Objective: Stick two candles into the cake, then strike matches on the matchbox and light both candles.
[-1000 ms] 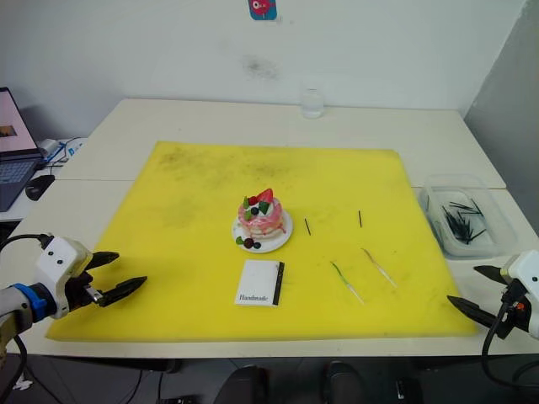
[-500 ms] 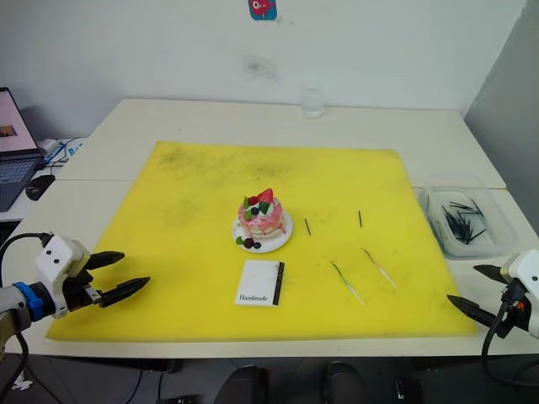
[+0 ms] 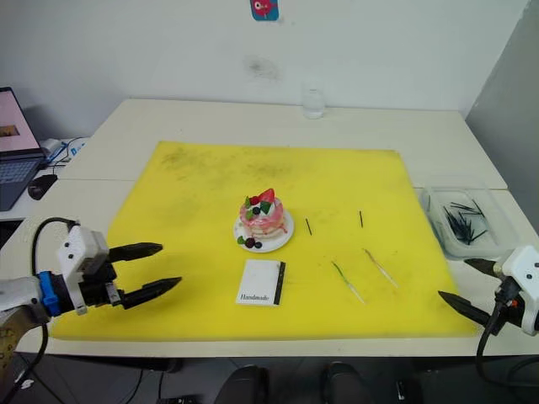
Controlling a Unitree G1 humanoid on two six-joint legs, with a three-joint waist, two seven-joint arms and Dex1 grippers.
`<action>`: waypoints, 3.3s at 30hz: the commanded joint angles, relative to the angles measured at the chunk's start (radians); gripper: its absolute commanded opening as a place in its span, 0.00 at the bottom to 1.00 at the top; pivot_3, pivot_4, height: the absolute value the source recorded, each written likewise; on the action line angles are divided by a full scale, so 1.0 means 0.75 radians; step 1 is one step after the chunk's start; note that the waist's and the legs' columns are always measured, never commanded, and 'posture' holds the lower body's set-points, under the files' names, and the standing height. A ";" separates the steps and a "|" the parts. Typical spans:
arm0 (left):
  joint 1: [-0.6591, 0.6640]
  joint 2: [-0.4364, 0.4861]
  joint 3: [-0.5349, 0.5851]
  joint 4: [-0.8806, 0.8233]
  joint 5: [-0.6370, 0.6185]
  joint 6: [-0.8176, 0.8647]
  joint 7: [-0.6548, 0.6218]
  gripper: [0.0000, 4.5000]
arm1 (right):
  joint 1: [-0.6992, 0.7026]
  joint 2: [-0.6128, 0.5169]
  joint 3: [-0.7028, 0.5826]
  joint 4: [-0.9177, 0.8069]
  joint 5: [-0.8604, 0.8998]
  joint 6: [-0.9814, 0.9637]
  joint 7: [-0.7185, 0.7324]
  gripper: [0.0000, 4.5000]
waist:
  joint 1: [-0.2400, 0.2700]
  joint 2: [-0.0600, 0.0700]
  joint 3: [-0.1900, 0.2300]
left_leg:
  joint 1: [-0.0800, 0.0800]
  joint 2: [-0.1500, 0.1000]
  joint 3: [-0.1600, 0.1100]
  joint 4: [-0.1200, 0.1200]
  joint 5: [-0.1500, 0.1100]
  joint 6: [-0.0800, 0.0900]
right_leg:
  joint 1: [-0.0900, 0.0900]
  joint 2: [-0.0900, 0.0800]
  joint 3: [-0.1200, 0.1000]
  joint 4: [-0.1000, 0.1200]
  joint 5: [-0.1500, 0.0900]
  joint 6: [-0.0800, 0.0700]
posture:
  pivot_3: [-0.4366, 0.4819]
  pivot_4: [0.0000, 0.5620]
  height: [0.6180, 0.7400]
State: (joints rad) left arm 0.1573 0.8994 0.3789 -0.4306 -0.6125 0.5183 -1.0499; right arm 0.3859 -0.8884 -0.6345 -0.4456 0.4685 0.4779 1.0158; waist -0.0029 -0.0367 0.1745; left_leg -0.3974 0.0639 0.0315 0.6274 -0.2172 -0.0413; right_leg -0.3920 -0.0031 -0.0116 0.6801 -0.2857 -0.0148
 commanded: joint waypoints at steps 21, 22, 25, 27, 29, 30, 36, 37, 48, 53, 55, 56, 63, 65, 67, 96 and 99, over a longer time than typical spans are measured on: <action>-0.467 -0.168 -0.554 -0.265 -0.071 0.092 0.087 1.00 | -0.278 0.056 0.511 -0.295 -0.032 0.493 -0.582 0.99 | 0.000 0.000 0.000 | 0.000 -0.003 0.000 0.003 0.000 0.000 | 0.002 0.006 0.001 -0.002 0.002 0.004 | 0.48 0.27 1.00; -0.465 -0.169 -0.556 -0.269 -0.070 0.092 0.089 1.00 | -0.275 0.055 0.519 -0.284 -0.045 0.482 -0.582 0.99 | 0.000 0.000 0.000 | 0.000 -0.003 0.000 0.003 0.000 0.000 | 0.002 0.007 0.000 -0.002 0.002 0.004 | 0.48 0.27 1.00; -0.460 -0.180 -0.558 -0.275 -0.075 0.105 0.109 1.00 | -0.274 0.075 0.531 -0.251 -0.060 0.426 -0.561 0.99 | 0.000 0.000 0.000 | 0.000 -0.003 -0.001 0.003 0.000 0.000 | 0.002 0.007 0.000 -0.002 0.002 0.004 | 0.48 0.27 1.00; -0.456 -0.183 -0.557 -0.274 -0.076 0.107 0.114 1.00 | -0.279 0.082 0.554 -0.222 -0.081 0.401 -0.563 0.99 | 0.000 0.000 0.000 | 0.000 -0.003 -0.001 0.003 0.000 0.000 | 0.002 0.007 0.001 -0.002 0.002 0.004 | 0.48 0.27 1.00; -0.444 -0.185 -0.555 -0.277 -0.075 0.103 0.117 1.00 | -0.282 0.095 0.575 -0.198 -0.099 0.382 -0.566 0.99 | 0.000 0.000 0.000 | 0.000 -0.003 -0.001 0.003 0.000 0.000 | 0.002 0.007 0.001 -0.002 0.002 0.004 | 0.48 0.27 1.00; -0.439 -0.185 -0.554 -0.279 -0.074 0.101 0.117 1.00 | -0.281 0.099 0.586 -0.186 -0.111 0.369 -0.567 0.99 | 0.000 0.000 0.000 | 0.000 -0.003 -0.001 0.003 0.000 0.000 | 0.002 0.007 0.001 -0.002 0.002 0.004 | 0.48 0.27 1.00; -0.417 -0.186 -0.544 -0.286 -0.077 0.097 0.123 1.00 | -0.277 0.118 0.626 -0.137 -0.160 0.332 -0.576 0.79 | 0.000 0.000 0.000 | 0.000 -0.003 -0.001 0.003 0.000 0.000 | 0.002 0.007 0.001 -0.002 0.002 0.004 | 0.48 0.27 1.00; -0.415 -0.185 -0.545 -0.287 -0.076 0.096 0.124 1.00 | -0.277 0.119 0.629 -0.132 -0.163 0.327 -0.576 0.72 | 0.000 0.000 0.000 | 0.000 -0.003 -0.001 0.003 0.000 0.000 | 0.002 0.007 0.001 -0.002 0.002 0.004 | 0.48 0.27 1.00; -0.373 -0.179 -0.518 -0.295 -0.088 0.094 0.138 1.00 | -0.270 0.122 0.629 -0.159 -0.119 0.372 -0.566 0.01 | 0.000 -0.001 0.000 | 0.001 -0.002 -0.001 0.004 0.000 0.000 | 0.003 0.004 0.003 -0.001 0.003 0.005 | 0.48 0.27 1.00; -0.358 -0.178 -0.471 -0.257 -0.104 0.130 0.176 1.00 | -0.273 0.121 0.534 -0.210 -0.013 0.445 -0.529 0.01 | 0.001 0.000 0.000 | 0.000 -0.002 -0.001 0.003 0.000 0.000 | 0.003 0.004 0.002 -0.002 0.002 0.005 | 0.48 0.27 1.00; -0.356 -0.176 -0.448 -0.227 -0.118 0.157 0.191 1.00 | -0.284 0.120 0.490 -0.226 0.031 0.467 -0.512 0.01 | 0.001 0.000 0.000 | -0.001 -0.002 -0.002 0.003 0.000 0.000 | 0.003 0.004 0.002 -0.002 0.002 0.005 | 0.48 0.27 1.00; -0.360 -0.180 -0.437 -0.213 -0.122 0.172 0.204 1.00 | -0.292 0.121 0.468 -0.232 0.055 0.478 -0.508 0.01 | 0.001 0.000 0.000 | 0.000 -0.002 -0.002 0.003 0.000 0.000 | 0.002 0.004 0.002 -0.002 0.002 0.005 | 0.48 0.27 1.00; -0.430 -0.184 -0.444 -0.163 -0.158 0.348 0.304 1.00 | -0.467 0.192 0.341 -0.278 0.361 0.624 -0.521 0.01 | 0.000 0.000 0.000 | 0.000 -0.002 -0.003 0.003 0.000 0.000 | 0.002 0.006 0.002 -0.001 0.002 0.005 | 0.48 0.27 1.00; -0.477 -0.231 -0.403 -0.154 -0.309 0.462 0.345 1.00 | -0.576 0.259 0.328 -0.277 0.506 0.691 -0.589 0.01 | 0.000 -0.001 0.001 | -0.001 -0.002 -0.003 0.003 0.000 0.000 | 0.002 0.006 0.001 -0.002 0.002 0.005 | 0.48 0.27 1.00; -0.537 -0.306 -0.350 -0.128 -0.455 0.538 0.426 1.00 | -0.690 0.334 0.320 -0.268 0.662 0.742 -0.675 0.01 | -0.001 -0.001 0.001 | -0.001 -0.002 -0.003 0.003 0.000 0.000 | 0.002 0.006 0.001 -0.002 0.002 0.005 | 0.48 0.27 1.00; -0.842 -0.698 -0.368 0.115 -1.670 0.507 1.237 1.00 | -1.108 0.300 0.698 -0.131 1.888 0.558 -1.352 0.01 | -0.001 -0.001 0.001 | -0.003 -0.004 -0.002 0.004 0.000 0.000 | 0.002 0.013 0.002 -0.002 0.002 0.007 | 0.48 0.27 1.00; -0.829 -0.698 -0.373 0.118 -1.677 0.499 1.238 1.00 | -1.101 0.291 0.709 -0.137 1.890 0.543 -1.347 0.01 | -0.001 -0.001 0.001 | -0.003 -0.004 -0.002 0.004 0.000 0.000 | 0.002 0.013 0.002 -0.002 0.002 0.007 | 0.48 0.27 1.00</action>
State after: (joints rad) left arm -0.4683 0.3705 0.1013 -0.3309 -1.8453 0.9068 -0.1197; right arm -0.4274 -0.6592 -0.0953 -0.5178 1.8604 0.9082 -0.0014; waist -0.0037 -0.0378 0.1752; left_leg -0.3996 0.0612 0.0297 0.6302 -0.2170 -0.0412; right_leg -0.3906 0.0069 -0.0098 0.6787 -0.2840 -0.0093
